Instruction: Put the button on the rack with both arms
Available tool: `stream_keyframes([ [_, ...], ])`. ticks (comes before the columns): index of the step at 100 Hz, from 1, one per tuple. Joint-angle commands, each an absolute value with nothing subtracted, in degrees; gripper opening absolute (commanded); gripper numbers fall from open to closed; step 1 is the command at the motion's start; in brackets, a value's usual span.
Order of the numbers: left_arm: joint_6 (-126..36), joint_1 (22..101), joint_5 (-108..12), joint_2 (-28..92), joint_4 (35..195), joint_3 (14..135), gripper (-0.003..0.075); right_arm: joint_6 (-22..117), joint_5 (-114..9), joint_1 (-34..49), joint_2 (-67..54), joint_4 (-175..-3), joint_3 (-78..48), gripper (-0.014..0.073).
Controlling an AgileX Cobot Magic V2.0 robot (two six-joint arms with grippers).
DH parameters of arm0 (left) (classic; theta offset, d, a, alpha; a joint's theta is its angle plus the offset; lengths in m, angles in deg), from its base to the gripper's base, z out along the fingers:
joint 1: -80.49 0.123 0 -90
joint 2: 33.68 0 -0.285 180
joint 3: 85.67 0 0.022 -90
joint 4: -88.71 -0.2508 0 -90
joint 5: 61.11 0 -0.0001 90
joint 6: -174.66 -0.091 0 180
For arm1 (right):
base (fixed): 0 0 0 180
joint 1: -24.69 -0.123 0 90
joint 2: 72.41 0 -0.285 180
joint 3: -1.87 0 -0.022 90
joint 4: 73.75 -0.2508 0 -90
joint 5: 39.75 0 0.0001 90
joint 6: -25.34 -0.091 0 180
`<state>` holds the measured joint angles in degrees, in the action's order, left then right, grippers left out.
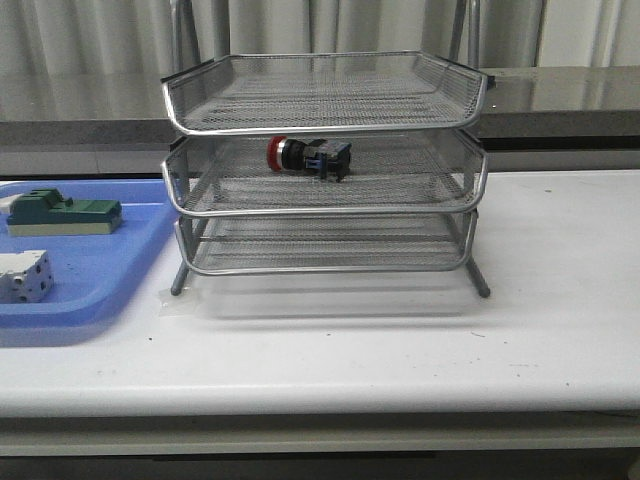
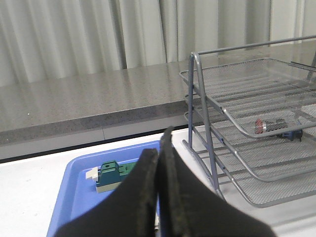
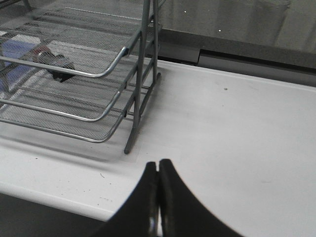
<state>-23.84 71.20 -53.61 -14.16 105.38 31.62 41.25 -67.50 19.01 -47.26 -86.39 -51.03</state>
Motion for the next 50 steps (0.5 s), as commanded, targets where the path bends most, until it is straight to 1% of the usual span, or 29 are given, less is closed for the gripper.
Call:
stream_keyframes([
  [1, -23.3, 71.3, -58.3, -13.6, 105.9, 33.3, -0.0020, 41.2, -63.4, 19.4, -46.9, -86.7, -49.6, -0.0058],
  [23, -23.3, 71.3, -58.3, -13.6, 105.9, 33.3, -0.0020, 41.2, -63.0, 19.4, -46.9, -86.7, -49.7, -0.0058],
  [37, -23.3, 71.3, -58.3, -13.6, 105.9, 33.3, -0.0020, 40.8, -59.3, 19.3, -47.1, -85.6, -51.7, -0.0058],
  [50, -23.3, 71.3, -58.3, -13.6, 105.9, 33.3, -0.0020, 33.0, -53.4, 19.2, -49.5, -78.9, -55.8, -0.0058],
])
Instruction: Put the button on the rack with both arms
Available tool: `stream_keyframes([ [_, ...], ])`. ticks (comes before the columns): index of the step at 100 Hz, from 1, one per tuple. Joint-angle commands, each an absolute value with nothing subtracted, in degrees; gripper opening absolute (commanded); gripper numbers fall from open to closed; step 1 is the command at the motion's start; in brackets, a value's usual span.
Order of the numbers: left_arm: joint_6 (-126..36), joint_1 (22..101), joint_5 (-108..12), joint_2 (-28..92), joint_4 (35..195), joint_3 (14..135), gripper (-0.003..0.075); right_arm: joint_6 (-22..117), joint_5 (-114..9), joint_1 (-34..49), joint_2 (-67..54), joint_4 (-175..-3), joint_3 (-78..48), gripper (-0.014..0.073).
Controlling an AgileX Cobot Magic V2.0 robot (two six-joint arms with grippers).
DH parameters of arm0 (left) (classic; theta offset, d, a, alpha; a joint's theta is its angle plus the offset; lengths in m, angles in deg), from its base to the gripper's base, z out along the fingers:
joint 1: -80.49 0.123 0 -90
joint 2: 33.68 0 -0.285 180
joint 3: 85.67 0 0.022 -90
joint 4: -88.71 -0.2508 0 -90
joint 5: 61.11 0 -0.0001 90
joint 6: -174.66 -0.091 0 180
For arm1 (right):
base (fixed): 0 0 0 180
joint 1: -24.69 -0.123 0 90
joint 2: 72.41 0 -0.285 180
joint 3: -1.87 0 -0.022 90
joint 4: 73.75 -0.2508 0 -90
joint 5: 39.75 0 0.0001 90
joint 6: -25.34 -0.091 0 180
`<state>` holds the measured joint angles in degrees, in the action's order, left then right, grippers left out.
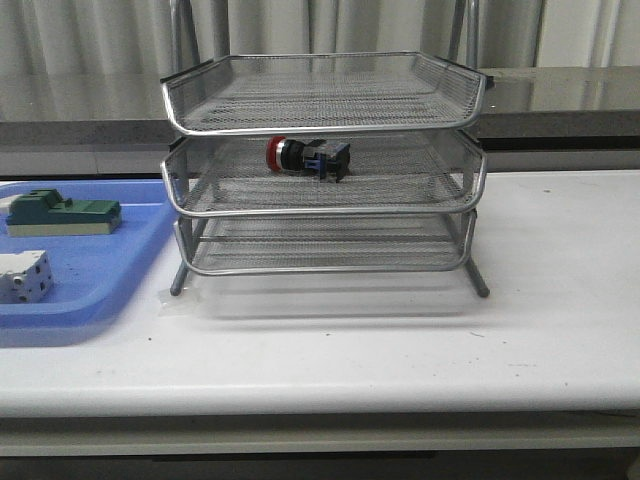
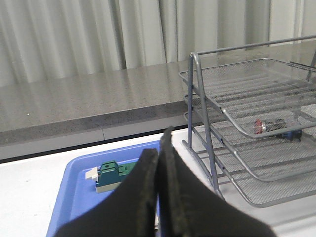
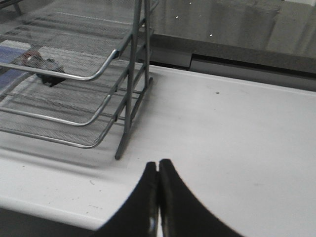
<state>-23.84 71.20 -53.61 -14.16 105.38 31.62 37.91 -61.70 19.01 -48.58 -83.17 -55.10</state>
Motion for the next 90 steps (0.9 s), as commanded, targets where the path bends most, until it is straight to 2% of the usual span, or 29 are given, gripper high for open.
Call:
stream_keyframes([
  [1, -23.3, 71.3, -58.3, -13.6, 105.9, 33.3, -0.0020, 32.5, -53.1, 19.2, -49.7, -78.4, -56.1, -0.0058],
  [16, -23.3, 71.3, -58.3, -13.6, 105.9, 33.3, -0.0020, 23.4, -49.3, 19.2, -54.5, -70.8, -61.4, -0.0058],
  [51, -23.3, 71.3, -58.3, -13.6, 105.9, 33.3, -0.0020, 22.9, -44.1, 19.2, -66.3, -70.4, -73.9, -0.0058],
  [64, -23.3, 71.3, -58.3, -13.6, 105.9, 33.3, -0.0020, 22.9, -40.7, 19.2, -66.2, -70.5, -77.1, -0.0058],
  [90, -23.3, 71.3, -58.3, -13.6, 105.9, 33.3, -0.0020, 22.9, -41.5, 19.2, -66.2, -70.5, -76.9, -0.0058],
])
